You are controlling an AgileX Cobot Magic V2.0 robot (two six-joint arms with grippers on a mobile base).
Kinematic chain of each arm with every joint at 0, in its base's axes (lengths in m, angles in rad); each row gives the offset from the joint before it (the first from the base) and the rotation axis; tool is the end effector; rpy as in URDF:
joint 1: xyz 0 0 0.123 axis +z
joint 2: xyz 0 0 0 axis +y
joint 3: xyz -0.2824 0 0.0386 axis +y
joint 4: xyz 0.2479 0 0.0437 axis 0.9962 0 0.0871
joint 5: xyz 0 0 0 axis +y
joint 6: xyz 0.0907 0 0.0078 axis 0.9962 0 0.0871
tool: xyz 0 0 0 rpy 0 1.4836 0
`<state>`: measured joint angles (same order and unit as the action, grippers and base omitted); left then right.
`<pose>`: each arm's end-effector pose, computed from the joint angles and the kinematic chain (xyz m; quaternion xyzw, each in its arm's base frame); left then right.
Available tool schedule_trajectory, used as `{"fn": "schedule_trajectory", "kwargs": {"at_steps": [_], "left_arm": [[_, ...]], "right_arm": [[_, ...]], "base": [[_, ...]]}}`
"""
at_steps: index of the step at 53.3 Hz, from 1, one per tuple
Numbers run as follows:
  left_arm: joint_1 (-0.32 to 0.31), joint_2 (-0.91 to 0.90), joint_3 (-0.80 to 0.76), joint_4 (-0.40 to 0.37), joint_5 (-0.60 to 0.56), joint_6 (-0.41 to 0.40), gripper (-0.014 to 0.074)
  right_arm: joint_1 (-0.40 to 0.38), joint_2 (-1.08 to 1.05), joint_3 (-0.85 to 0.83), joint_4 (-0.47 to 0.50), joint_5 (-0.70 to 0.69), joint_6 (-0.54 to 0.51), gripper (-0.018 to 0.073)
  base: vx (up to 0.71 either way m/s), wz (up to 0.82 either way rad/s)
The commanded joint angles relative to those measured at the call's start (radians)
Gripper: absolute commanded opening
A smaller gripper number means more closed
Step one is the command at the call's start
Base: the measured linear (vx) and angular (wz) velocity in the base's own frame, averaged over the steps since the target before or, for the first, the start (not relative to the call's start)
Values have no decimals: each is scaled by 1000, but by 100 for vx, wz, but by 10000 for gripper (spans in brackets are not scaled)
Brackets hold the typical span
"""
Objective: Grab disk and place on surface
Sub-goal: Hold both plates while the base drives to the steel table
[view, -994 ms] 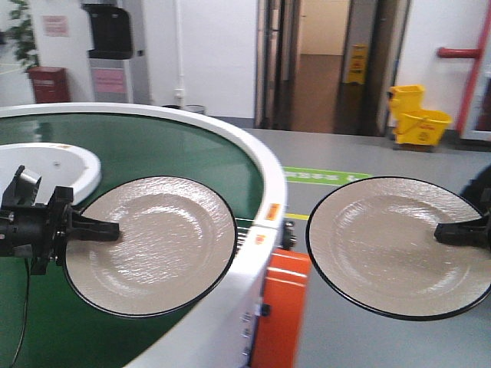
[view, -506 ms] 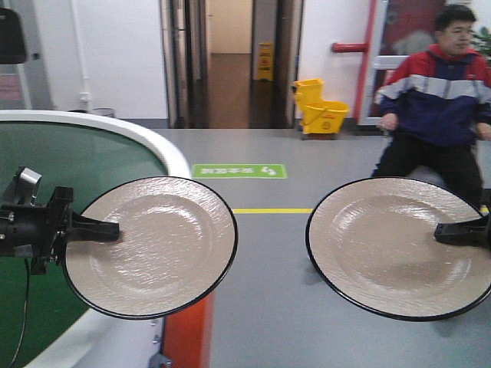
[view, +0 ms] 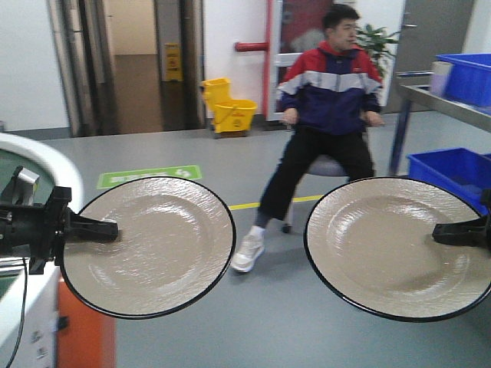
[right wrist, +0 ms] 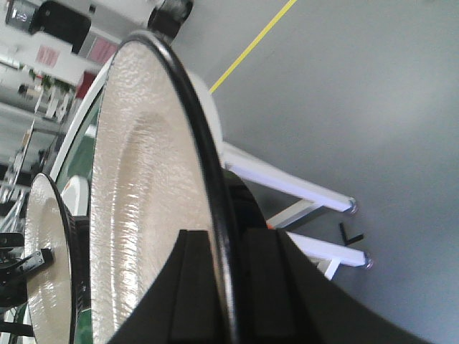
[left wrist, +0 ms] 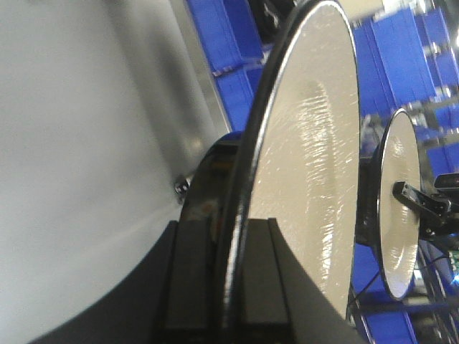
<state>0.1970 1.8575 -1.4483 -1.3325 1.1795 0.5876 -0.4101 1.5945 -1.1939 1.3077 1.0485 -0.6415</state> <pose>0.3967 -0.0043 0.2946 -0.0592 0.8126 -0.5247 0.2466 0.3306 -0.0606 0.3145 0.1540 0.8126 0.4393 0.3506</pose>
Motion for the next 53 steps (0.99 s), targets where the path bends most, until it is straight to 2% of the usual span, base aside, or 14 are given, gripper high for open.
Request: {"fn": "schedule_trajectory", "kwargs": {"at_steps": [1, 27, 53], "left_arm": [[-6, -62, -35, -142, 73, -16, -8], [-6, -62, -35, -142, 73, -15, -8], [-6, -62, -35, -141, 73, -15, -8]], "right_arm": [[-5, -51, -33, 125, 28, 4, -9], [-5, -51, -33, 125, 28, 4, -9], [-5, -51, -33, 125, 28, 4, -9]], "base": [[12, -50], [19, -45], [35, -8]]}}
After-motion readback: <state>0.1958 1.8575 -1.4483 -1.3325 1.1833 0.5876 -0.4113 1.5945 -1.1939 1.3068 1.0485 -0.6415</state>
